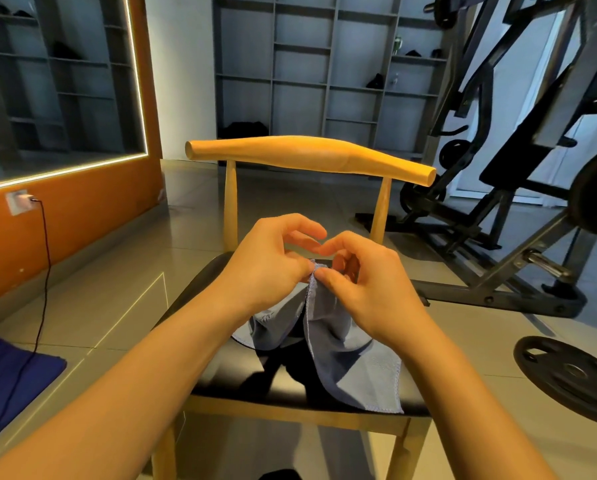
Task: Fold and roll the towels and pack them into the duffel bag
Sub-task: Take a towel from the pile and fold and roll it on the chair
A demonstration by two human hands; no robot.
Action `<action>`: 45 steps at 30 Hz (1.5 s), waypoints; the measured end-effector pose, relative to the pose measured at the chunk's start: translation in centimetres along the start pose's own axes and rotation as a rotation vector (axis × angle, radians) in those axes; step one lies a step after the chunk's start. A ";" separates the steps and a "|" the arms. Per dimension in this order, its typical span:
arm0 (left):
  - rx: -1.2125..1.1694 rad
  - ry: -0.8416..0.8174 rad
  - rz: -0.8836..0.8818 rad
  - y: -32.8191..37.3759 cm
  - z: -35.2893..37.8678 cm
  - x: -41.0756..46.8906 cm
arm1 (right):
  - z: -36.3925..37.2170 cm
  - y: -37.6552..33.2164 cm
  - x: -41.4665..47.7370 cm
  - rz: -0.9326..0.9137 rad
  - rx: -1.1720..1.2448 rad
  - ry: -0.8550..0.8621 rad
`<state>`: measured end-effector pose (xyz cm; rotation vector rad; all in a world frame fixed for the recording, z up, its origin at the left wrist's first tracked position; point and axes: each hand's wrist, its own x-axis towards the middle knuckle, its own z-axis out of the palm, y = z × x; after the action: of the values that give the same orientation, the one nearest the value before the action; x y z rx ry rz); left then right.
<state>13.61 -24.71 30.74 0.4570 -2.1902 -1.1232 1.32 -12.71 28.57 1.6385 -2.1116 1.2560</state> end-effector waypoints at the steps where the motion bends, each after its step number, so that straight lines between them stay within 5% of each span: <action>1: 0.019 0.004 0.010 0.0 0.1 0.0 | 0.0 0.1 0.0 0.002 -0.001 -0.002; 6: 0.018 0.071 0.000 0.1 0.5 -0.3 | -0.5 0.2 0.0 -0.025 0.001 -0.024; 13: -0.314 0.038 -0.114 -0.1 1.1 -0.4 | -0.4 0.8 0.2 0.003 0.063 -0.019; 21: 0.235 0.011 -0.035 -6.6 3.1 -3.0 | -0.6 2.5 1.3 0.232 0.348 0.123; 29: 0.621 0.221 0.113 -11.1 4.4 -3.7 | -0.2 4.0 1.9 0.412 0.557 0.203; 35: 0.427 0.306 0.160 -9.5 4.6 -4.3 | 0.2 5.7 1.8 0.575 0.740 0.230; 38: 0.441 0.213 0.208 -7.9 6.5 -5.2 | 0.3 6.3 1.6 0.582 0.781 0.221; 45: 0.297 0.122 -0.010 -8.7 11.5 -6.6 | 0.0 7.9 1.1 0.588 0.789 0.219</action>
<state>11.00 -19.16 16.15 0.6470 -2.2551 -0.7541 -5.92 -13.27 25.26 0.9694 -2.1544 2.5623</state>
